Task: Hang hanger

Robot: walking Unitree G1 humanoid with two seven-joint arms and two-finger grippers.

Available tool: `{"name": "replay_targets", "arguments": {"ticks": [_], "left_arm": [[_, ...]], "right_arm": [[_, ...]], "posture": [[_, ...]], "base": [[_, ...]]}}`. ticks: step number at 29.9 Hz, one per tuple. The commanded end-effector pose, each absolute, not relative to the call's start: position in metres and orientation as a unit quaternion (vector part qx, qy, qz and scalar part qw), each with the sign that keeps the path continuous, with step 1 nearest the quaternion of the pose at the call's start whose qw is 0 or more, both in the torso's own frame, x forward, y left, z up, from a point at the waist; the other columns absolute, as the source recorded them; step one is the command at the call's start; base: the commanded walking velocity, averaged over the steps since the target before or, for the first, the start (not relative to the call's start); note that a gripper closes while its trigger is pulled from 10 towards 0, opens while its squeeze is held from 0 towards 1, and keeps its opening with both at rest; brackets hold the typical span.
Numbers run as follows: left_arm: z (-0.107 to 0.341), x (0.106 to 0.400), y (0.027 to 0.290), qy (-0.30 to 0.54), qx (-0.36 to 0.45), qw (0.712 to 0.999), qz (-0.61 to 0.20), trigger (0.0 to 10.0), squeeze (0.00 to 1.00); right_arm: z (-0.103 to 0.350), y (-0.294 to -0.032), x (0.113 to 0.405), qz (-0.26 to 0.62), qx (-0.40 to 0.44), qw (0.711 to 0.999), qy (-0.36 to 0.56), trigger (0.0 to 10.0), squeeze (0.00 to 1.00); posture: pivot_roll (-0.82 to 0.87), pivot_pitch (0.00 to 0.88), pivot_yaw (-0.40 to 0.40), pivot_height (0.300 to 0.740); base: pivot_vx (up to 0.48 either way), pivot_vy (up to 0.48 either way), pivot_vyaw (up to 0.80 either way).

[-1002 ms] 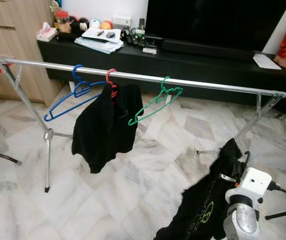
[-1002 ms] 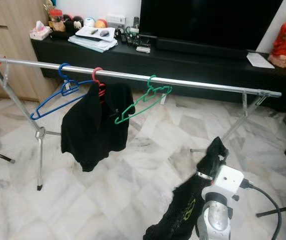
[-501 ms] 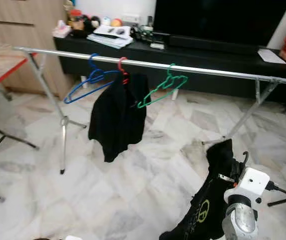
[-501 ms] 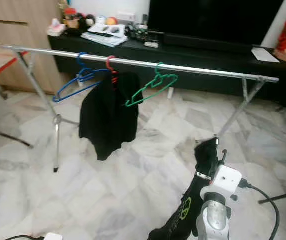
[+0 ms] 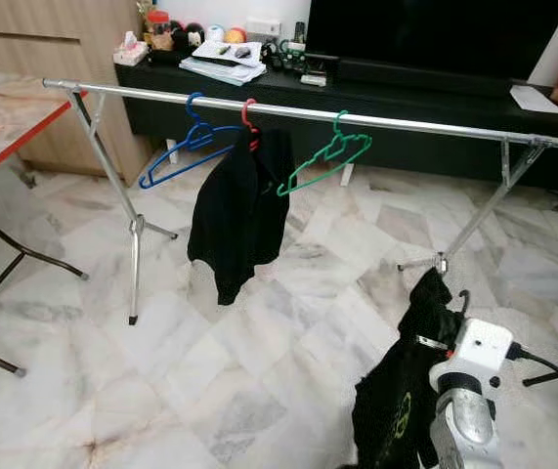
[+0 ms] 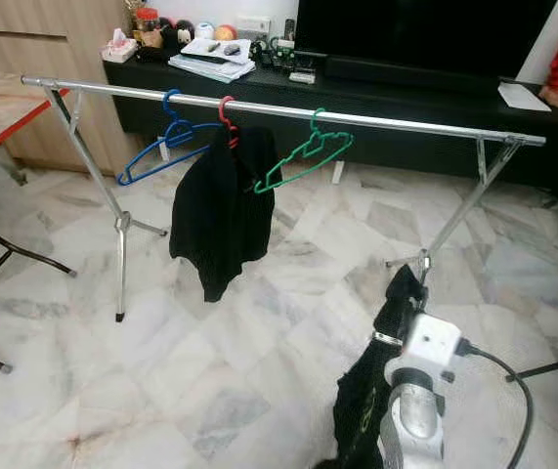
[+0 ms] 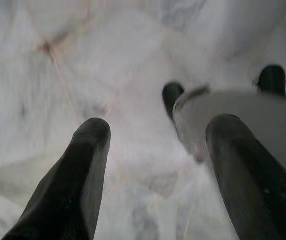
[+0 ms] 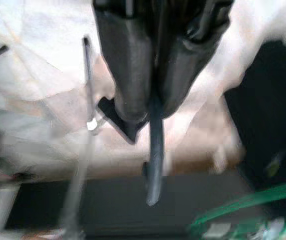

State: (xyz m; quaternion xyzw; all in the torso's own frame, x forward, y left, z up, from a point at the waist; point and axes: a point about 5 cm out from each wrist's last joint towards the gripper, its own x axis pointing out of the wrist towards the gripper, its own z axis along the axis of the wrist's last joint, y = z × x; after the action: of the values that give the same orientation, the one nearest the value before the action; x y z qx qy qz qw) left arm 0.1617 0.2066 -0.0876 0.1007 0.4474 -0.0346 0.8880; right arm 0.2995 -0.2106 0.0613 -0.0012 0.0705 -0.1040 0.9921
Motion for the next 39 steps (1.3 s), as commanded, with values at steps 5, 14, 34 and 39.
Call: {"name": "replay_targets", "arguments": {"ticks": [5,14,34,39], "left_arm": [[-0.057,0.215,0.217,0.368,0.149,0.916,-0.058,10.0,0.0],[0.012,0.287,0.2,0.178,0.25,0.933,-0.19,10.0,0.0],[0.037,0.295,0.176,0.151,0.295,0.866,-0.375,10.0,0.0],[0.036,0.296,0.172,0.16,0.303,0.855,-0.39,10.0,0.0]], "right_arm": [[0.063,-0.204,0.312,0.014,-0.054,0.992,0.109,10.0,0.0],[0.067,-0.183,0.323,0.261,-0.197,0.934,0.146,10.0,0.0],[0.11,-0.179,0.318,0.56,-0.224,0.787,0.129,10.0,0.0],[0.122,-0.176,0.319,0.586,-0.239,0.766,0.11,10.0,0.0]], "posture": [[-0.05,0.116,-0.05,0.74],[-0.04,0.089,-0.05,0.74],[-0.02,0.067,-0.067,0.74],[-0.02,0.077,-0.069,0.74]], "base": [[0.0,0.0,0.0],[0.0,0.0,0.0],[0.0,0.0,0.0],[0.0,0.0,0.0]]}}
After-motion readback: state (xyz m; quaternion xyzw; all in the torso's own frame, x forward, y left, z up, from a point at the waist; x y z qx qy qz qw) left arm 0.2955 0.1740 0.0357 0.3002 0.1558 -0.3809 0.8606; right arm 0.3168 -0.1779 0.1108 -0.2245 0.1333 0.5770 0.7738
